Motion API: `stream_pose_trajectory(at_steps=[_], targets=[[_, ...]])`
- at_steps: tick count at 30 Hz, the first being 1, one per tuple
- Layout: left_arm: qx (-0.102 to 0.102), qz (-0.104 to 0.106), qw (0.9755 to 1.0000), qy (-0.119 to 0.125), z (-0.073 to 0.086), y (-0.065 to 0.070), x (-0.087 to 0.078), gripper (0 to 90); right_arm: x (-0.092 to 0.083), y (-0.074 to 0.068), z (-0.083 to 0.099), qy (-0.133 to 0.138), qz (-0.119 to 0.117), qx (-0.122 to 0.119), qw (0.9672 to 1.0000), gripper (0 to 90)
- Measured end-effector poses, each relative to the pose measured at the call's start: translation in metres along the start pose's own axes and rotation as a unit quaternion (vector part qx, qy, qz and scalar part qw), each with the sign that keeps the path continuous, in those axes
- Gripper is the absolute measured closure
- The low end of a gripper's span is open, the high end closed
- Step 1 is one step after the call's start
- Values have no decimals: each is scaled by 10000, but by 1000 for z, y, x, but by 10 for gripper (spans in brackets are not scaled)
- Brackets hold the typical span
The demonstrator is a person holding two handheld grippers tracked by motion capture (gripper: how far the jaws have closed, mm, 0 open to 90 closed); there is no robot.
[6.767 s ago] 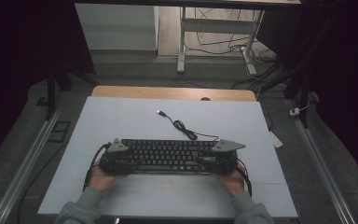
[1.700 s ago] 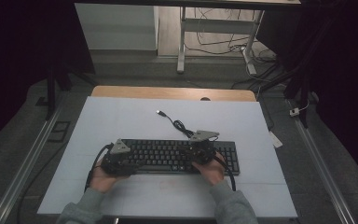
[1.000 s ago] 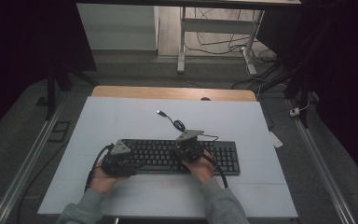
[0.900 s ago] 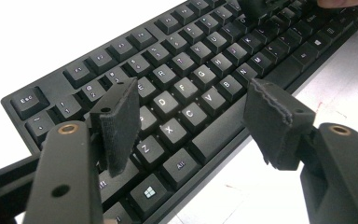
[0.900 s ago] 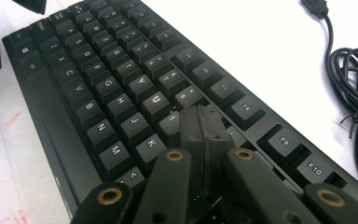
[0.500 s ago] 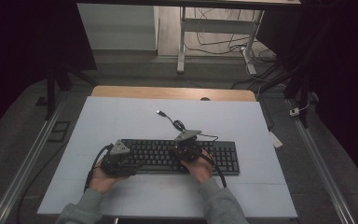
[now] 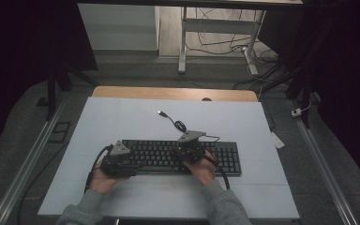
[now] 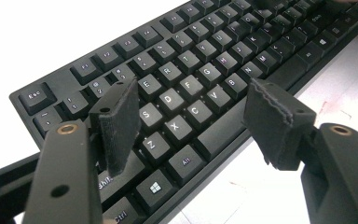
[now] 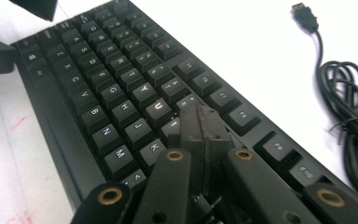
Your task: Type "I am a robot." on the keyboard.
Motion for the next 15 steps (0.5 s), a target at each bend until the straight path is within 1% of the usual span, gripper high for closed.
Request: stream_pose_trajectory(at_steps=[4, 7, 11, 15], targets=[[1, -9, 10000, 14, 0, -1, 0, 356, -11, 3, 2, 98, -36, 48, 9999, 894], [-20, -9, 10000, 14, 0, -2, 0, 356, -22, 7, 7, 125, 10, 70, 9999, 842], [-52, -3, 10000, 41, -1, -3, -2, 355, -37, 14, 14, 239, 33, 158, 9996, 775], [-83, -9, 9999, 71, -1, -4, -2, 353, -48, 18, 21, 397, 31, 252, 9989, 701]])
Point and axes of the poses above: each handheld gripper's, and its own axes: x roughly forward along the jaws, z roughly out of its underside, y roughly to its right, the point moved 10 cm from there along x, roughly forward along the jaws
